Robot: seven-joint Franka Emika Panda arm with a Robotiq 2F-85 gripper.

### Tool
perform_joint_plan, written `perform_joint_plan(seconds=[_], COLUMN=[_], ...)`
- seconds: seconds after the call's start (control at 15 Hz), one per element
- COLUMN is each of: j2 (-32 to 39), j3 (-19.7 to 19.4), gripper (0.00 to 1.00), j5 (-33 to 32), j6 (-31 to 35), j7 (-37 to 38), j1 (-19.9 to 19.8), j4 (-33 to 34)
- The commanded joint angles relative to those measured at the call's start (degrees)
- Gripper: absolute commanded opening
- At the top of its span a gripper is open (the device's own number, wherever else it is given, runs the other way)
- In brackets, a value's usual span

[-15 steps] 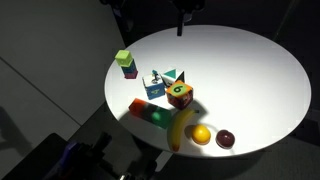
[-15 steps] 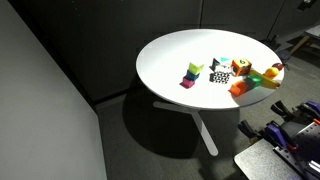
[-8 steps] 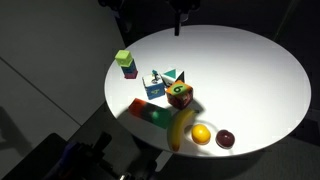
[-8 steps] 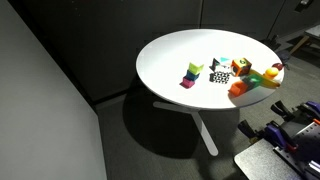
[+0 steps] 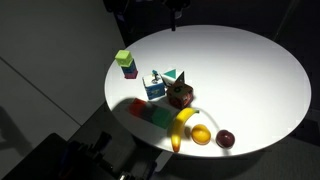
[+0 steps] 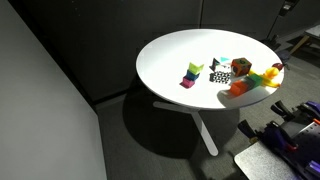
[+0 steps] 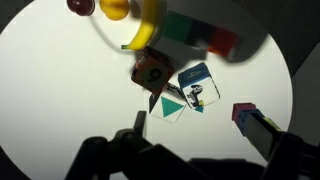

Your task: Pick up the square plush toy on the left and put it on top of the square push toy in the middle

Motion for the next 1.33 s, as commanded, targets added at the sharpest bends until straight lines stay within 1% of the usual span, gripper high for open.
perform_joint_plan(seconds=[0.0, 0.2, 0.8, 1.0, 1.27], j2=[3.59, 6.43, 15.15, 17.11, 19.32], j3=[2.54, 3.80, 6.32, 6.82, 7.55], gripper=[1.00, 1.00, 1.00, 1.00, 1.00], j5=[-1.89, -3.63, -6.93, -6.56, -6.91], j6=[2.69, 3.13, -0.26, -0.48, 1.20], j7=[2.68, 5.08, 11.32, 9.90, 6.41], j1=[-1.18, -1.41, -2.37, -2.33, -2.27], j4=[1.29, 2.05, 5.70, 5.62, 4.57])
